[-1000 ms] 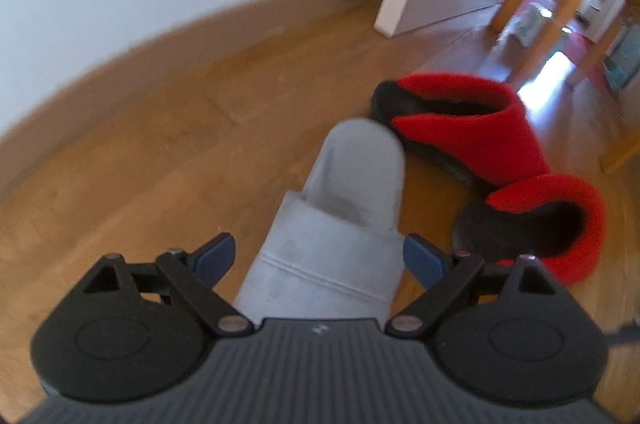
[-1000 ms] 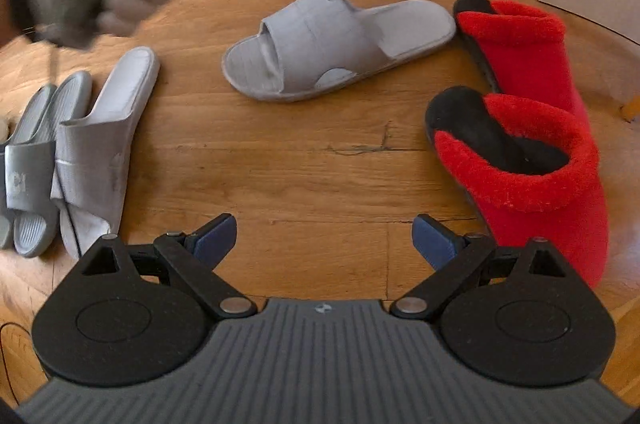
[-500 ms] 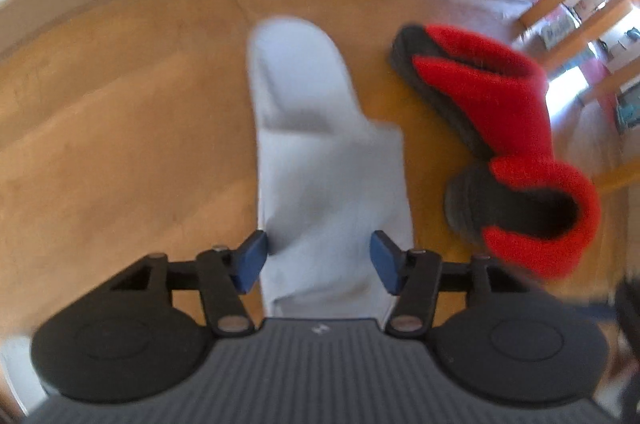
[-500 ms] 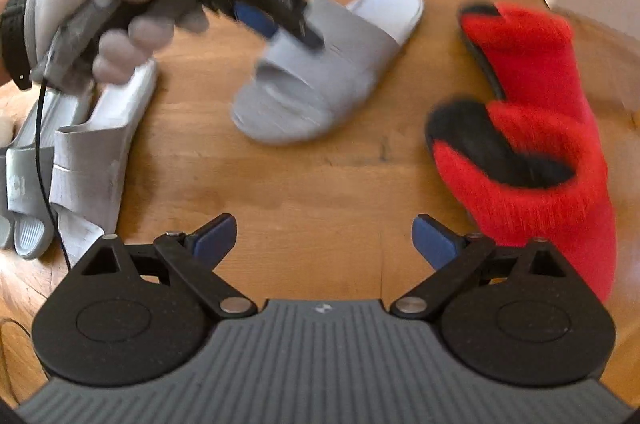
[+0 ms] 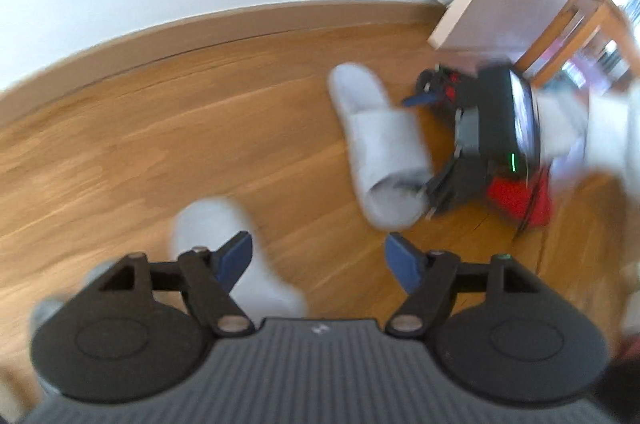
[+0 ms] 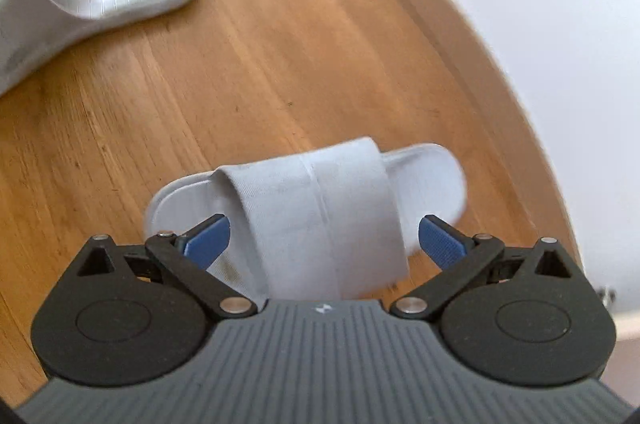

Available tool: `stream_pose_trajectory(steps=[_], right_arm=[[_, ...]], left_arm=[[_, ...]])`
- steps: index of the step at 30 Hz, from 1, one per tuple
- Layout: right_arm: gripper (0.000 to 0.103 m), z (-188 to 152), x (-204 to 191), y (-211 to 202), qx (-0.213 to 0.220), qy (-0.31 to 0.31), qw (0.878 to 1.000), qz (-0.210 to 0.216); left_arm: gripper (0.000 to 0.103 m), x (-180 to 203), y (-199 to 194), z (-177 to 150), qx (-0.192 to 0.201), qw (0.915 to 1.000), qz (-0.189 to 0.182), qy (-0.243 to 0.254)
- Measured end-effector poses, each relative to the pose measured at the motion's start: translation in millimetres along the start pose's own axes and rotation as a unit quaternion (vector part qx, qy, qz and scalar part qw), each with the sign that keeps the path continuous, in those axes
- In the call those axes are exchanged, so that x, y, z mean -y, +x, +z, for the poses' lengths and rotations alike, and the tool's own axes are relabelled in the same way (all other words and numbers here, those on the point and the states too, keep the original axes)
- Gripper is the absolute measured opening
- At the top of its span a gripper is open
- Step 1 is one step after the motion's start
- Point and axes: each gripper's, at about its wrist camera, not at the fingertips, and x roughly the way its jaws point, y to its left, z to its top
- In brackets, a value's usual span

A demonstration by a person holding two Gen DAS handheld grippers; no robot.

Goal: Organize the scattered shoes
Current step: 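Grasp a light grey slide with the left gripper and carry it to the row, then grasp another light grey slide's strap with the right gripper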

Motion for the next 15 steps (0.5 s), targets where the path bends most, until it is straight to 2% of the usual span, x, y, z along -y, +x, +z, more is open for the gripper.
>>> stream_pose_trajectory(steps=[3,6,7,9,15], right_arm=[[0.098,11,0,9,-0.015,-0.035,0.999,-0.001],[0.096,18,3,16,-0.025,-0.038,0.999,-0.008],[0.084,17,2,18,-0.028,-0.041,0.999,-0.002],[0.080,19,-1,18,-0.030,-0.050,0.998,-0.004],[0.078,18,-38,-16,0.019,-0.121,0.992,0.018]], left_arm=[[0.072,1,-23,-12,-0.009,0.9994,0.034,0.006],[0.073,4,-45,-15,-0.004,0.9990,0.044,0.010],[0.075,6,-50,-15,0.000,0.9990,0.043,0.009],[0.077,9,-58,-17,0.001,0.9992,0.039,0.006],[0.077,15,-63,-28,0.003,0.9995,0.032,0.001]])
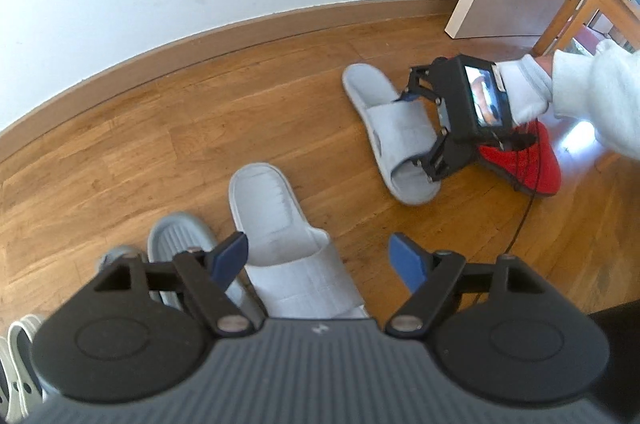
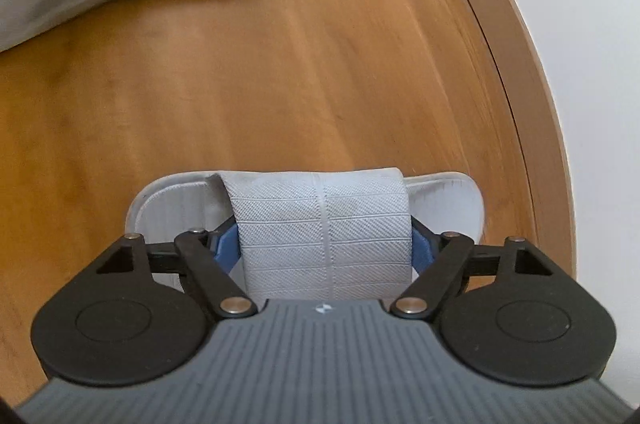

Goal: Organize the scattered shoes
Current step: 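Grasp another light grey slide's strap with the right gripper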

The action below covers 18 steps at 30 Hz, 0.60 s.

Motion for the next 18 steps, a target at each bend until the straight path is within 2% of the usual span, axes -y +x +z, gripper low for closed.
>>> stream_pose_trajectory(steps=[4,8,13,18], right_arm=[[0.078,14,-29,-28,0.047,-0.013,0.998,0.038],[0.078,32,-55,-39,0.072,-0.041,0.995,0.064],[0.079,50,-77,-43,0.085,-0.077,0.991,0.070],[0.081,56,-80,-49,0.123,-0.049,0.990,0.053]], left_arm=[[0.077,-5,5,-4,-0.006,0.9999,0.003,-0.013],[0.077,-12,9,-1,-0.013,0.9996,0.008,-0.025],[0.077,-13,7,2,-0.012,0.9994,0.011,-0.030],[0.077,-11,7,1,-0.010,0.9994,0.011,-0.030]])
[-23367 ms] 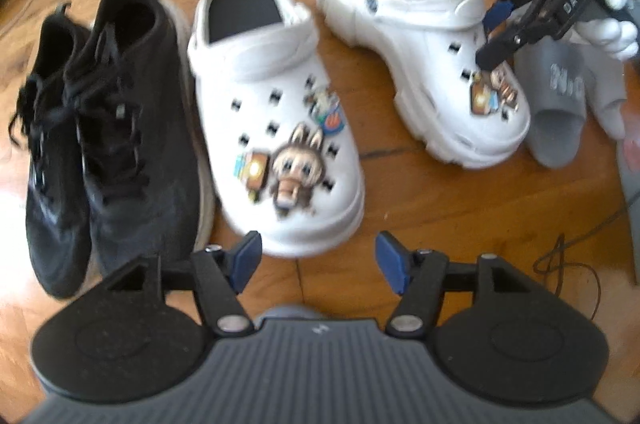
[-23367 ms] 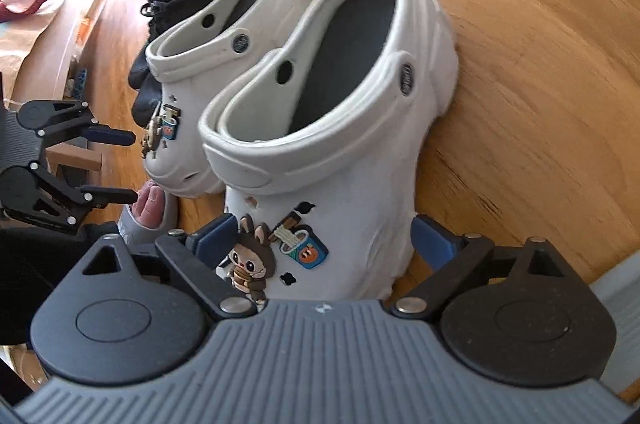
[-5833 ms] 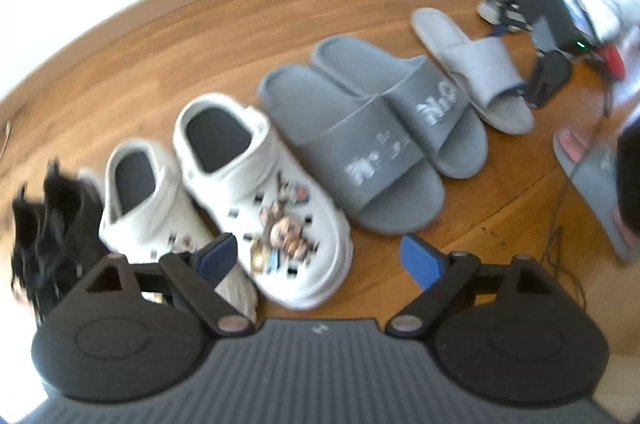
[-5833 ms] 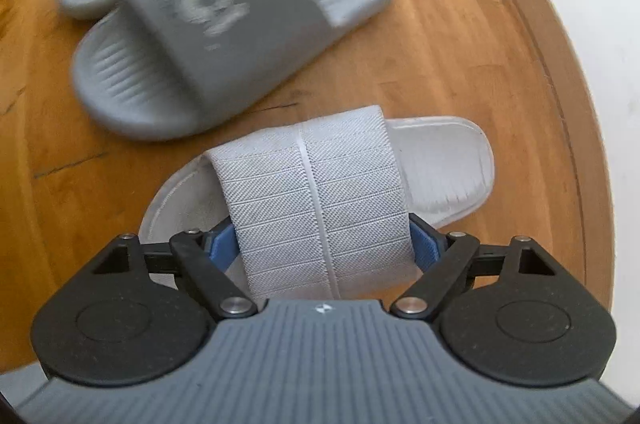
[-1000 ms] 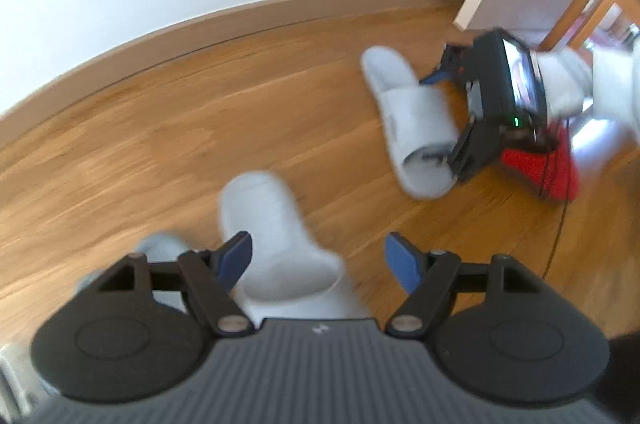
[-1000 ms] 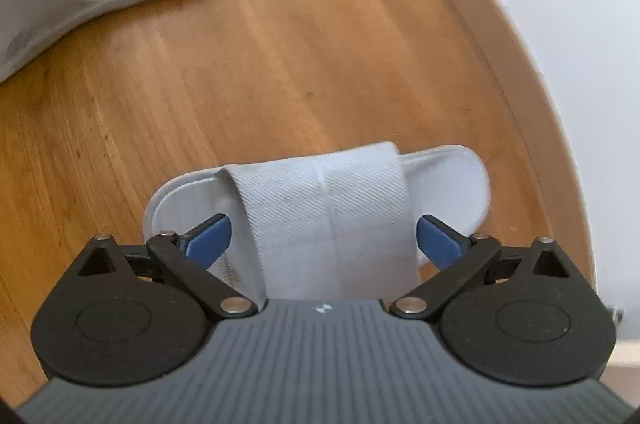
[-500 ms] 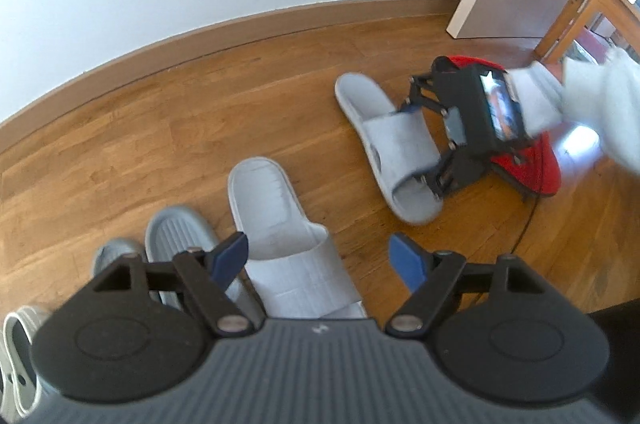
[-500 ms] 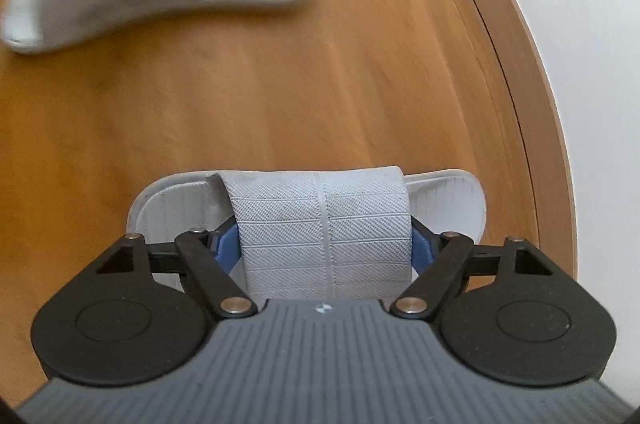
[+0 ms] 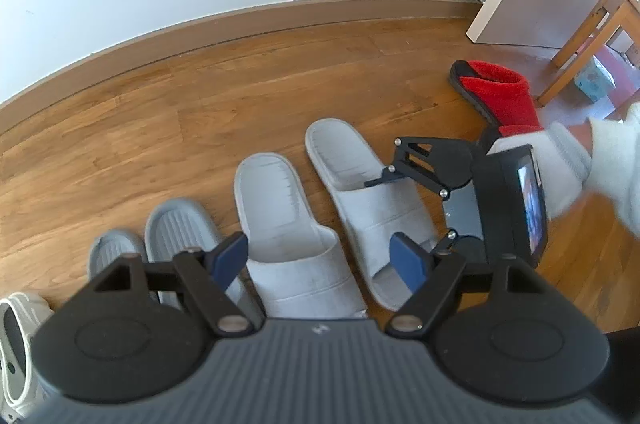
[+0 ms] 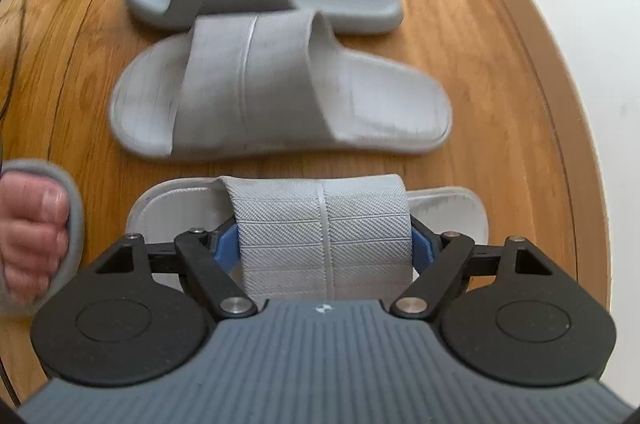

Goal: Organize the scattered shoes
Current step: 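Grasp another light grey slide's strap with the right gripper, then carry the light grey slide with the right gripper beside its pair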

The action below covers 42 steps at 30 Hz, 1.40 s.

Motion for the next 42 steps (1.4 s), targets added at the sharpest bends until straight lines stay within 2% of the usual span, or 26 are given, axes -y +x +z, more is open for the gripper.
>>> stream_pose_trajectory(steps=[4,6,7,9,13,14,16,17,18,19,21,22,23,25,27,28,29,30,32,34,38,40,42], right_arm=[[0.098,4,-12,-28,0.059,0.027,0.998,-0.019],[0.099,-4,-24,-64,0.098,0.083,0.991,-0.032],[0.099,-6,-24,-65,0.100,0.090,0.990,-0.034],[0.099,-28,-30,-89,0.105,0.172,0.978,-0.059],[0.099,-72,-37,-115,0.096,0.317,0.935,-0.125],[0.099,-103,-37,-126,0.083,0.408,0.895,-0.163],[0.099,-143,-44,-137,0.059,0.503,0.834,-0.221],[0.099,-161,-49,-144,0.045,0.541,0.801,-0.251],[0.099,-166,-51,-145,0.042,0.550,0.793,-0.259],[0.099,-188,-58,-151,0.019,0.584,0.759,-0.288],[0.099,-237,-73,-164,-0.030,0.649,0.675,-0.349],[0.099,-255,-79,-167,-0.050,0.670,0.647,-0.360],[0.099,-269,-85,-167,-0.066,0.685,0.626,-0.366],[0.099,-290,-94,-168,-0.091,0.697,0.609,-0.368],[0.099,-296,-99,-168,-0.102,0.692,0.613,-0.367],[0.099,-297,-102,-162,-0.115,0.676,0.629,-0.366],[0.099,-296,-104,-157,-0.121,0.666,0.640,-0.365],[0.099,-294,-106,-153,-0.125,0.656,0.649,-0.364],[0.099,-291,-108,-150,-0.125,0.646,0.665,-0.354],[0.099,-284,-104,-147,-0.116,0.624,0.693,-0.340],[0.102,-277,-68,-150,-0.087,0.573,0.762,-0.288],[0.102,-277,-53,-146,-0.081,0.568,0.779,-0.253],[0.102,-270,-26,-139,-0.068,0.542,0.815,-0.195]], left_arm=[[0.078,3,0,5,0.007,1.0000,-0.005,0.000],[0.078,8,0,9,0.014,0.9998,-0.010,0.009],[0.078,11,2,11,0.016,0.9997,-0.011,0.013],[0.078,25,9,18,0.021,0.9992,-0.024,0.026],[0.078,67,30,33,0.037,0.9944,-0.081,0.057],[0.078,85,39,37,0.047,0.9912,-0.100,0.073],[0.072,122,58,45,0.068,0.9822,-0.139,0.106],[0.069,143,72,49,0.084,0.9738,-0.168,0.129],[0.066,158,85,52,0.091,0.9682,-0.184,0.142],[0.065,173,99,55,0.094,0.9628,-0.200,0.155],[0.063,207,136,61,0.072,0.9554,-0.229,0.172],[0.063,224,155,63,0.061,0.9509,-0.243,0.182],[0.063,239,172,60,0.046,0.9452,-0.258,0.195],[0.064,268,206,54,0.017,0.9337,-0.284,0.217],[0.064,274,233,49,-0.011,0.9350,-0.290,0.203],[0.061,271,239,47,-0.006,0.9385,-0.288,0.190],[0.057,265,250,44,0.000,0.9428,-0.291,0.163],[0.039,260,254,44,-0.008,0.9425,-0.298,0.151],[0.028,251,262,43,-0.021,0.9413,-0.310,0.132],[0.020,248,256,40,-0.019,0.9404,-0.308,0.144],[0.017,227,245,38,-0.022,0.9394,-0.307,0.151],[0.016,206,239,37,-0.026,0.9390,-0.310,0.146],[0.017,191,238,43,-0.033,0.9398,-0.312,0.136]])
